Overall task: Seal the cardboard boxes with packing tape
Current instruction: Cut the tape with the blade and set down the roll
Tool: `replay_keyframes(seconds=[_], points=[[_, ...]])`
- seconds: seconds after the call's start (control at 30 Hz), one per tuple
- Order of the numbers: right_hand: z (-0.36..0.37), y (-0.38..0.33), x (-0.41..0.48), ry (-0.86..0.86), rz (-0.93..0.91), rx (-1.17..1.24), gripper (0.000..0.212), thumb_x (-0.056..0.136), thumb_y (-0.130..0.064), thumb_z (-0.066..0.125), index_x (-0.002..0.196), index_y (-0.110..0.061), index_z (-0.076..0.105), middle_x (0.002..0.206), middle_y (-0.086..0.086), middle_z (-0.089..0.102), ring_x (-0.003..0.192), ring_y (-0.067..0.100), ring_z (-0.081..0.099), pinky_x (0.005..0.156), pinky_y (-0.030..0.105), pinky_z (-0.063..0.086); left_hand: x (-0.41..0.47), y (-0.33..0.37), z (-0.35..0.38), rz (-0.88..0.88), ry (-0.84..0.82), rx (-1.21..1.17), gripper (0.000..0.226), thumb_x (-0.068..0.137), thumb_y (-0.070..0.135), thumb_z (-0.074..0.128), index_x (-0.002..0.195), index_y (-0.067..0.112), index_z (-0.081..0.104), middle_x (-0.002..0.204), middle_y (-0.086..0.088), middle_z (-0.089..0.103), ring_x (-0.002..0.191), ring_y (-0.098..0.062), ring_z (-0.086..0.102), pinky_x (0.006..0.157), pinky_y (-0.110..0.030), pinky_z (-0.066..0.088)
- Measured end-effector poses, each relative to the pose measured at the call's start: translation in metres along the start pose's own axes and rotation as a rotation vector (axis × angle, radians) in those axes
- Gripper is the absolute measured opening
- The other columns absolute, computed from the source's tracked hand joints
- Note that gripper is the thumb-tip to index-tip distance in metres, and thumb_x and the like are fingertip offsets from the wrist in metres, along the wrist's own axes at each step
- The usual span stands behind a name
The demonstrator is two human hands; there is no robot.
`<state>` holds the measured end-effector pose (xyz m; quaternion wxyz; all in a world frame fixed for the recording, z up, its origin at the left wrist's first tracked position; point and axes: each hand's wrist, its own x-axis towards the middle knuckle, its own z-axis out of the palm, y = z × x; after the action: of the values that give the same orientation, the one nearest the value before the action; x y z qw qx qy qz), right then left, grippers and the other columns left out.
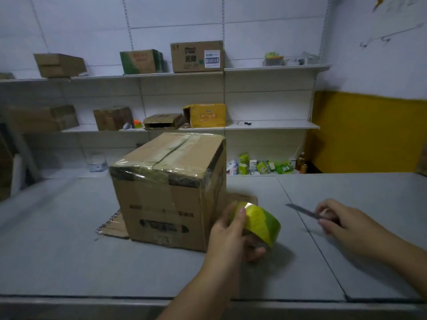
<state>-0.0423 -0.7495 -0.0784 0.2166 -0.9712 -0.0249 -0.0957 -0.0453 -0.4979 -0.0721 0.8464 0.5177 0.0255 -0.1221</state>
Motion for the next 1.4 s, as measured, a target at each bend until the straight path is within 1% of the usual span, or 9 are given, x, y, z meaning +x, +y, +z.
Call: replay_keyframes(seconds=[0.17, 0.3, 0.37, 0.5, 0.7, 0.83, 1.07, 1.23, 1.4], points=[[-0.027, -0.057, 0.017, 0.119, -0.289, 0.241, 0.022, 0.094, -0.008, 0.050, 0.088, -0.028, 0.056, 0.079, -0.008, 0.065, 0.069, 0.009, 0.063, 0.057, 0.025, 0.051, 0.004, 0.001, 0.002, 0.021, -0.067, 0.181, 0.018, 0.092, 0.036, 0.055, 0.104, 0.046, 0.063, 0.111, -0.008, 0.062, 0.077, -0.021, 0.066, 0.050, -0.028, 0.051], [-0.032, -0.102, 0.042, 0.138, -0.589, -0.027, 0.009, 0.092, -0.032, 0.042, 0.092, -0.034, 0.051, 0.070, -0.015, 0.056, 0.064, 0.004, 0.053, 0.054, 0.017, 0.036, 0.004, 0.000, 0.005, 0.044, -0.155, 0.188, 0.021, 0.094, 0.031, 0.051, 0.109, 0.040, 0.063, 0.103, -0.007, 0.059, 0.058, -0.012, 0.065, 0.047, -0.026, 0.053], [-0.030, -0.120, 0.055, 0.134, -0.761, -0.169, 0.023, 0.093, -0.039, 0.037, 0.094, -0.029, 0.057, 0.074, -0.016, 0.053, 0.063, 0.001, 0.048, 0.055, 0.018, 0.035, 0.002, 0.001, 0.006, 0.062, -0.154, 0.195, 0.025, 0.094, 0.034, 0.050, 0.115, 0.035, 0.063, 0.099, -0.008, 0.062, 0.060, -0.014, 0.066, 0.046, -0.026, 0.052], [-0.023, -0.134, 0.079, 0.171, -1.029, -0.470, 0.021, 0.093, -0.038, 0.038, 0.084, -0.024, 0.052, 0.067, -0.007, 0.054, 0.054, 0.011, 0.048, 0.045, 0.023, 0.032, -0.002, -0.001, 0.011, 0.092, -0.137, 0.202, 0.033, 0.097, 0.037, 0.041, 0.106, 0.021, 0.068, 0.061, -0.002, 0.063, 0.047, -0.012, 0.060, 0.043, -0.022, 0.049], [-0.014, -0.135, 0.106, 0.224, -1.260, -0.616, 0.016, 0.083, -0.021, 0.054, 0.089, -0.020, 0.039, 0.063, 0.000, 0.052, 0.048, 0.017, 0.047, 0.037, 0.025, 0.032, -0.007, -0.005, 0.011, 0.202, -0.084, 0.228, 0.029, 0.088, 0.045, 0.046, 0.094, 0.039, 0.073, 0.064, 0.008, 0.065, 0.070, -0.014, 0.063, 0.077, -0.048, 0.053], [-0.014, -0.130, 0.112, 0.229, -1.321, -0.621, 0.011, 0.082, -0.019, 0.048, 0.089, -0.018, 0.040, 0.059, 0.001, 0.052, 0.043, 0.017, 0.046, 0.038, 0.022, 0.028, -0.015, -0.002, 0.012, 0.184, -0.132, 0.213, 0.029, 0.071, 0.057, 0.047, 0.084, 0.051, 0.071, 0.062, 0.013, 0.064, 0.070, -0.013, 0.061, 0.079, -0.052, 0.052], [-0.010, -0.124, 0.111, 0.229, -1.317, -0.566, 0.004, 0.086, -0.017, 0.043, 0.089, -0.017, 0.040, 0.057, 0.003, 0.054, 0.041, 0.019, 0.047, 0.040, 0.019, 0.027, -0.025, 0.001, 0.015, 0.162, -0.133, 0.177, 0.028, 0.076, 0.062, 0.051, 0.092, 0.050, 0.071, 0.060, 0.016, 0.057, 0.075, -0.018, 0.057, 0.084, -0.058, 0.048], [-0.006, -0.125, 0.112, 0.221, -1.321, -0.541, 0.002, 0.090, -0.019, 0.040, 0.090, -0.017, 0.040, 0.057, 0.003, 0.055, 0.040, 0.019, 0.049, 0.040, 0.019, 0.028, -0.029, 0.009, 0.010, 0.115, -0.188, 0.101, 0.029, 0.073, 0.061, 0.055, 0.089, 0.045, 0.074, 0.059, 0.011, 0.054, 0.069, -0.021, 0.055, 0.067, -0.042, 0.049], [-0.008, -0.127, 0.111, 0.183, -1.296, -0.526, 0.009, 0.095, -0.023, 0.036, 0.089, -0.017, 0.040, 0.056, 0.003, 0.056, 0.041, 0.019, 0.051, 0.042, 0.017, 0.029, -0.033, 0.019, 0.003, 0.042, -0.283, 0.025, 0.037, 0.065, 0.046, 0.053, 0.087, 0.029, 0.077, 0.048, 0.007, 0.054, 0.041, -0.010, 0.054, 0.035, -0.020, 0.044]])
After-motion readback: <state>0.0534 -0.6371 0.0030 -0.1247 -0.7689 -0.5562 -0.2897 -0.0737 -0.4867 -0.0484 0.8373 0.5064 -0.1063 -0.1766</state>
